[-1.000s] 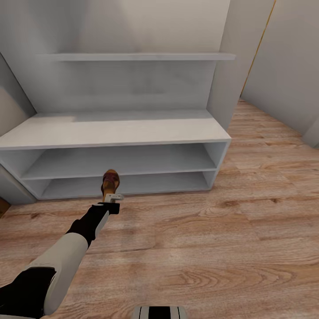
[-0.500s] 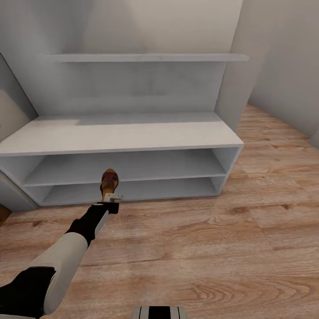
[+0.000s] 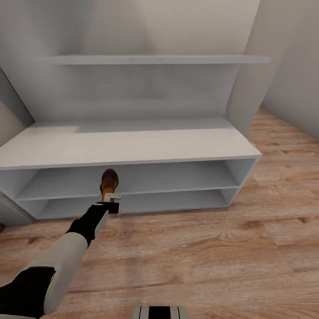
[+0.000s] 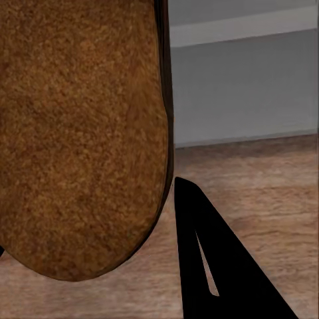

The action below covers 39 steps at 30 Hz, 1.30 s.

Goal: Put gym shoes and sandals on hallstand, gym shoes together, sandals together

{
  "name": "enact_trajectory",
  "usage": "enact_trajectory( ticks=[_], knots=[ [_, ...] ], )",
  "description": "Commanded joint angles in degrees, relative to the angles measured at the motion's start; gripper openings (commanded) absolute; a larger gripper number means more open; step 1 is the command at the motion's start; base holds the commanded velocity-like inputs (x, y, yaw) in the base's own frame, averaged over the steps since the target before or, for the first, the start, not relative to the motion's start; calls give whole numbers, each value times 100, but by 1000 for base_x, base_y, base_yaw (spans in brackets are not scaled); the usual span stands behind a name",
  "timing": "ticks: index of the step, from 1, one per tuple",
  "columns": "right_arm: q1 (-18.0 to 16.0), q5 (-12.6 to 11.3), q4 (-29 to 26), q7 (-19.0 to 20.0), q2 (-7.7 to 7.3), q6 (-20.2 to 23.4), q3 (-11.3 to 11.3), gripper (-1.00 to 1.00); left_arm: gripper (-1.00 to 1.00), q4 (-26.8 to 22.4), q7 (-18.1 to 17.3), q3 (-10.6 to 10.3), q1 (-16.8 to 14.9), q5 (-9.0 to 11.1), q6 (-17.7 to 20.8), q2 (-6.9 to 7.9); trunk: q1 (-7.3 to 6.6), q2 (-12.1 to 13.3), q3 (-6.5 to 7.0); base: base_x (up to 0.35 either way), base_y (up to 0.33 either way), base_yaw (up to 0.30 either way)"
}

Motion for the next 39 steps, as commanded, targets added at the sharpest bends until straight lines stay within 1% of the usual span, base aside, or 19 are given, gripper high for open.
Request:
enact_trajectory(
  ticks=[1, 9, 17, 23, 31, 39],
  knots=[
    [-8, 28, -10, 41, 2, 34, -22, -100, -100, -11, -9, -5, -1, -62, 38, -1, 2, -2, -4, 336, 23, 0],
    [-8, 28, -10, 41, 2, 34, -22, -100, -100, -11, -9, -4, -1, -62, 32, -4, 2, -2, -4, 319, 6, 0],
    [-8, 28, -10, 41, 2, 34, -22, -100, -100, -11, -9, -10, 0, -62, 29, -15, 2, -2, -4, 67, -7, 0],
    [-8, 28, -10, 41, 2, 34, -22, -100, -100, -11, -9, -12, -1, -62, 29, -11, 2, -2, -4, 187, -117, 0],
    [-8, 28, -10, 41, 2, 36, -22, -100, -100, -11, -9, -3, -1, -61, 29, -1, 2, -2, -4, 47, -14, 0],
    [-8, 28, -10, 41, 2, 34, -22, -100, -100, -11, -9, -3, -1, -62, 29, -1, 2, -2, -4, 260, 70, 0]
  ],
)
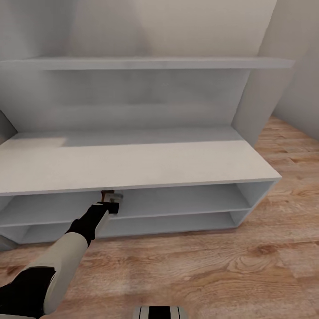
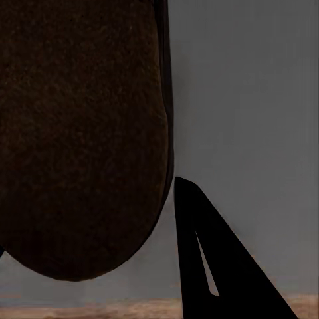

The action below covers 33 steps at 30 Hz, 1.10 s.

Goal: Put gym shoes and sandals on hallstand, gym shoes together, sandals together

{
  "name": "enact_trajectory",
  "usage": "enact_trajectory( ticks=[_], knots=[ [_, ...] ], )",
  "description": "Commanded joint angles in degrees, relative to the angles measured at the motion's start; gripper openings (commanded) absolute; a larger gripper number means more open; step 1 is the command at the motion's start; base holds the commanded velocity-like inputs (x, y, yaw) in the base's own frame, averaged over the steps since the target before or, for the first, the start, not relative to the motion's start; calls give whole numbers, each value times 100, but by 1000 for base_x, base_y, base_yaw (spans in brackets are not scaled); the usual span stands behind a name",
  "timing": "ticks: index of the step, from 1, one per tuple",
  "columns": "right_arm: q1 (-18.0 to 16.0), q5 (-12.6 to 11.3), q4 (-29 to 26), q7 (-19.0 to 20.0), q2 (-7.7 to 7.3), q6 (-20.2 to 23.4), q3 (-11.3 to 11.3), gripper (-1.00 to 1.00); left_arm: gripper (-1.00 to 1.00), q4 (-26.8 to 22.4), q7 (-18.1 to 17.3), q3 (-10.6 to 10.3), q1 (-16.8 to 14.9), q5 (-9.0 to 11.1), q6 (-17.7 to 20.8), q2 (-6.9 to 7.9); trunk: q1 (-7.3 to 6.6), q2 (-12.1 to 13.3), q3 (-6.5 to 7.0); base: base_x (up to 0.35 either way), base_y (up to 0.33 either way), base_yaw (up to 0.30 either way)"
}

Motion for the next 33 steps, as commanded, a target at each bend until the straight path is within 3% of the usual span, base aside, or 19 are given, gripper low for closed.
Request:
enact_trajectory(
  ticks=[1, 10, 11, 26, 33],
  knots=[
    [-7, 29, -11, 42, 2, 35, -21, -100, -100, -10, -10, -4, -1, -61, 38, -1, 2, -2, -4, 221, 54, 0],
    [-7, 29, -11, 42, 2, 37, -21, -100, -100, -4, -19, -4, -6, -66, 50, -1, 2, -2, -4, 50, 11, 0],
    [-7, 29, -11, 42, 2, 36, -21, -100, 100, -4, -20, -6, -8, -67, 54, -1, 2, -2, -4, 2, 0, 0],
    [-7, 29, -9, 42, 2, 34, -21, -100, 100, -3, -18, -4, -10, -70, 42, -1, 2, -2, -4, -3, 0, 0],
    [-7, 29, -11, 42, 2, 34, -21, -100, 100, -9, -18, -4, -3, -62, 32, -1, 2, -2, -4, -214, 45, 0]
  ],
)
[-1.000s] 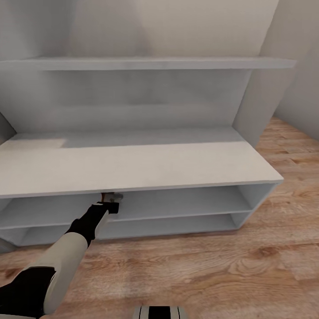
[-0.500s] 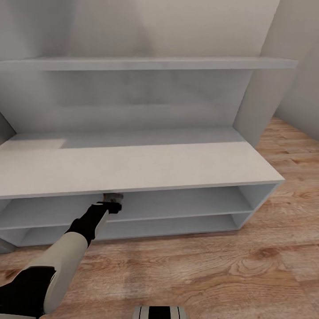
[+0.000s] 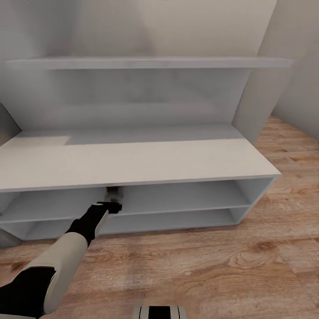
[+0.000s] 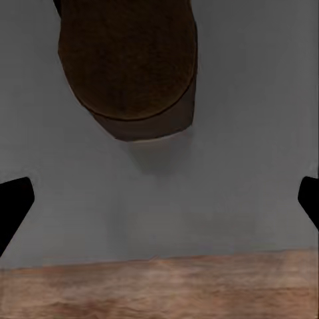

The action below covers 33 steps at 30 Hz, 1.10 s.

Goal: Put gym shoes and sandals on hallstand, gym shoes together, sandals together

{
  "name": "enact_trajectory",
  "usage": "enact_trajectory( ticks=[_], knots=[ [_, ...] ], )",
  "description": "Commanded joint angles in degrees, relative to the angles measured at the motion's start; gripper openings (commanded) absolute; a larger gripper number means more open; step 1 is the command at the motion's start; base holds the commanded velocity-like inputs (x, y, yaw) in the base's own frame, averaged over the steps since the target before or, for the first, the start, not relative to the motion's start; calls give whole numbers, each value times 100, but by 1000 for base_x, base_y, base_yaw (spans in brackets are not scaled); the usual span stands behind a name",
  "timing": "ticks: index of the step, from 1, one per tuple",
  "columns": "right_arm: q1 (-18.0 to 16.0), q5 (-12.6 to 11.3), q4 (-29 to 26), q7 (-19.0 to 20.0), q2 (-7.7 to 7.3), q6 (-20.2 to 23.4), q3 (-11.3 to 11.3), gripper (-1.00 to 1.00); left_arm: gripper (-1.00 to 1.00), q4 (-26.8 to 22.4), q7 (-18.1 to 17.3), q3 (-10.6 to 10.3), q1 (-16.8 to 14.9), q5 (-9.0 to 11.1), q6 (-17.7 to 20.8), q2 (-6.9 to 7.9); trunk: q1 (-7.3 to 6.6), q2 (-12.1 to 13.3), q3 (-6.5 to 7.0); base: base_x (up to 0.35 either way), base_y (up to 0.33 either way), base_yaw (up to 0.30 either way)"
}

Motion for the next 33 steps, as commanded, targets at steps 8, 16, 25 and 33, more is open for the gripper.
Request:
enact_trajectory(
  ticks=[8, 16, 25, 33],
  knots=[
    [-7, 30, -10, 41, 2, 34, -21, -100, 100, -10, 8, -5, 2, -39, 29, -1, -4, -2, -4, -320, 72, 0],
    [-7, 30, -3, 41, 2, 34, -21, -100, 100, -11, 8, -5, 9, -39, 16, -1, -4, -2, -4, -334, 75, 0],
    [-7, 39, 132, 67, 134, -107, 37, -100, 100, 12, -122, 86, 155, 88, -248, 129, -4, -2, -4, -186, 42, 0],
    [-7, 31, 362, 76, 395, 64, 32, -100, 100, -207, -120, -74, 374, -6, -117, -58, -4, -2, -4, 0, 0, 0]
  ],
)
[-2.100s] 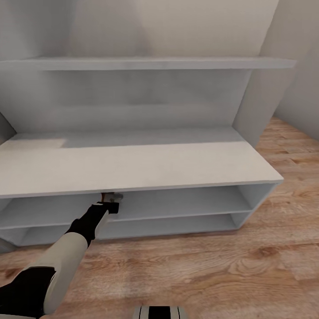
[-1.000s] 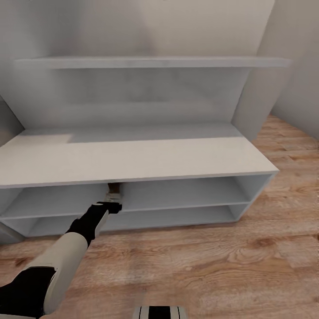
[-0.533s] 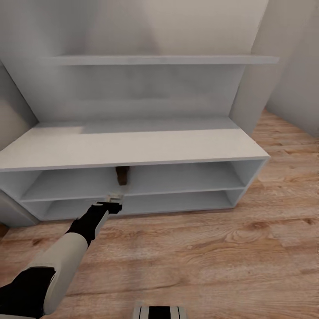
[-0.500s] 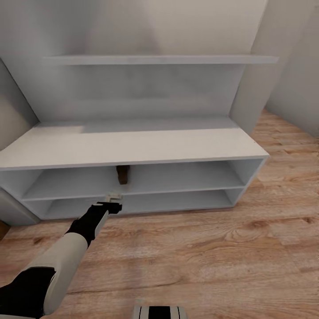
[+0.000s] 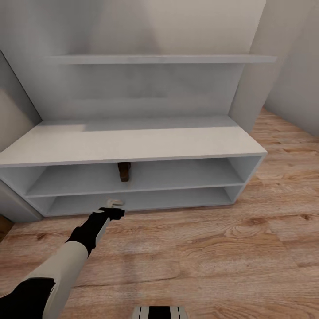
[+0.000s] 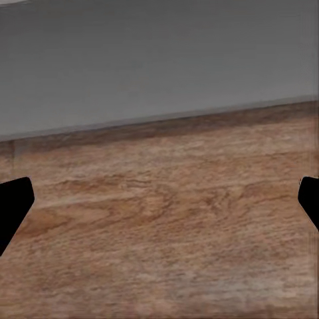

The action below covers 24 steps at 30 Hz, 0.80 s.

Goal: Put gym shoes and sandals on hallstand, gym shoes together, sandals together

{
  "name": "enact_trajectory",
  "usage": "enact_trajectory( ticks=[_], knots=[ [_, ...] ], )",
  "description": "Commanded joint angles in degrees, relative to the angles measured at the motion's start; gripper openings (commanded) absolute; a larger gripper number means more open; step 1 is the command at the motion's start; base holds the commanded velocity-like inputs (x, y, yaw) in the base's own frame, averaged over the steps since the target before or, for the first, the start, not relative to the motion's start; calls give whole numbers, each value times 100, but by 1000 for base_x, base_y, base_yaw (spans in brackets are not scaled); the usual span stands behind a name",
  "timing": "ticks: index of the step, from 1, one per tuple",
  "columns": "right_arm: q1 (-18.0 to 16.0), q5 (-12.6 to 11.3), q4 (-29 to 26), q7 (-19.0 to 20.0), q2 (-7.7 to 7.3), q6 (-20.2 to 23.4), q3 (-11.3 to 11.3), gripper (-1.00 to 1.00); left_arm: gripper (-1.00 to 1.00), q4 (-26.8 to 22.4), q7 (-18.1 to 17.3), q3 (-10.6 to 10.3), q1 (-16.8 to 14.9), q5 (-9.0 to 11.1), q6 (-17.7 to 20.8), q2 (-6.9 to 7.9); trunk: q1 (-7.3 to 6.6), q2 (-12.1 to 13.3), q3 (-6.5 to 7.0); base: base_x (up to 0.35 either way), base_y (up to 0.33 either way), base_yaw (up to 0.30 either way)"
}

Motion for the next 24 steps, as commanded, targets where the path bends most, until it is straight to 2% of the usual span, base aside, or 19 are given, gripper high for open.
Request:
enact_trajectory(
  ticks=[1, 3, 5, 10, 21, 22, 24],
  knots=[
    [-8, 28, -6, 41, 35, 53, -23, -100, 100, -43, 47, -10, 32, -69, 65, -33, -1, -2, -4, 0, 0, 0],
    [-8, 28, -1, 39, 85, 60, -21, -100, 100, -106, 6, -4, 97, -93, 129, -90, -1, -2, -4, 0, 0, 0],
    [-8, 27, 3, 38, 92, 65, -17, -100, 100, -170, -58, 2, 162, -122, 62, -24, -1, -2, -4, 0, 0, 0],
    [-8, 27, 4, 39, 93, 45, -21, -100, 100, -330, -218, 48, 322, -51, -99, 139, -1, -2, -4, 0, 0, 0],
    [-8, 27, -6, 42, 94, 32, -14, -100, 100, -665, -570, 406, 674, 285, -452, 497, -1, -2, -4, -3, 0, 0],
    [-8, 24, -9, 42, 94, 31, -15, -100, 100, -666, -3992, 496, 2072, 492, -3048, 1390, -1, -2, -4, -85, 26, 0],
    [-8, 21, -11, 42, 94, 31, -14, -100, 100, -666, -3999, 501, 2080, 507, -3052, 1381, -1, -2, -4, -162, 93, 0]
  ],
)
